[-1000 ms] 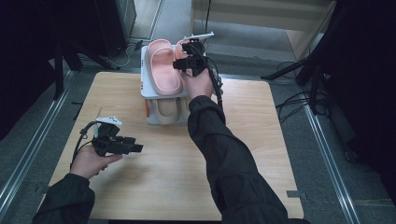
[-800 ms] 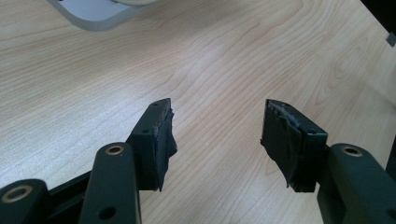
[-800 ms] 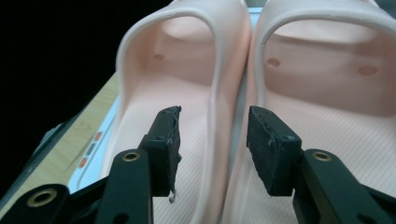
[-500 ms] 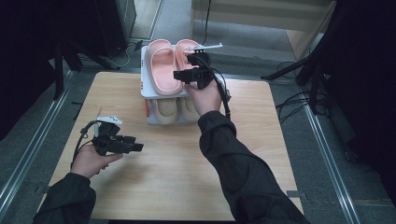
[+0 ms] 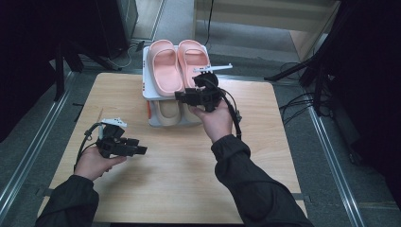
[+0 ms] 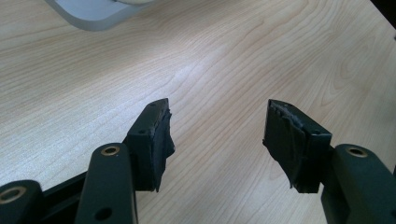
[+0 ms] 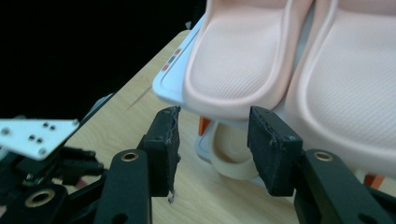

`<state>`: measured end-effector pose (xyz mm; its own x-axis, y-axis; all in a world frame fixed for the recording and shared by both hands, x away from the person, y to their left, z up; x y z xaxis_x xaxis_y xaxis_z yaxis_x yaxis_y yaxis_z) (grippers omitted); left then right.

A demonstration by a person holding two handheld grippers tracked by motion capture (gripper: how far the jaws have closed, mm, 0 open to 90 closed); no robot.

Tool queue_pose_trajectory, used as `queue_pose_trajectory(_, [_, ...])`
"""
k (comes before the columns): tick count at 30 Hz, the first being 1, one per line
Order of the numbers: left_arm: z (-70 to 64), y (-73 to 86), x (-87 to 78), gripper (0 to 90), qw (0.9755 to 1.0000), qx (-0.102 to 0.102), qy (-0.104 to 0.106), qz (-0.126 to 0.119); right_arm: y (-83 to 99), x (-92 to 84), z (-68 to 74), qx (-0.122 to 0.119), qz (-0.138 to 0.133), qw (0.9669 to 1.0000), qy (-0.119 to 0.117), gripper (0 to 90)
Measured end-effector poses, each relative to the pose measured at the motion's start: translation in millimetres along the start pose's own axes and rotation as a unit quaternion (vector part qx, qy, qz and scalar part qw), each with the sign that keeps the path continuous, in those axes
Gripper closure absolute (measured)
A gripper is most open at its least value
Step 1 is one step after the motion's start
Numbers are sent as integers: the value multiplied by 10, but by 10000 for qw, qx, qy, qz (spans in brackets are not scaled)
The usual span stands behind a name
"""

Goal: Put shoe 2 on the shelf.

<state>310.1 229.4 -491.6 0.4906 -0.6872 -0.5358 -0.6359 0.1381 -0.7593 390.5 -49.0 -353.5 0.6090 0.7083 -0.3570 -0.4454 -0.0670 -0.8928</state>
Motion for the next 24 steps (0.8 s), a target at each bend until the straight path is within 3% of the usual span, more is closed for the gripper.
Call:
queue_pose_trajectory(14, [3,20,7,395,10000,37,-23,26,651,-155,-14,64,69,9985,-546,500])
queue_pose_trajectory(24, [-11,32,22,392,9999,76,-33,75,971,-247,-92,-59,169,9979,-621,505])
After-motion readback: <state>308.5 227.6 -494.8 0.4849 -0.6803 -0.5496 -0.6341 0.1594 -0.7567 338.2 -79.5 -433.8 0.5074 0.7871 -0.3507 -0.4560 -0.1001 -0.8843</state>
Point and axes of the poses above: each handheld gripper's, and its own axes: x roughly forward along the jaws, y roughly out of its underside, z roughly to its left, the point moved 1 cm from there along x, roughly forward along the jaws, and after that the axes turned 14 degrees about -z, right-handed, at the moved point
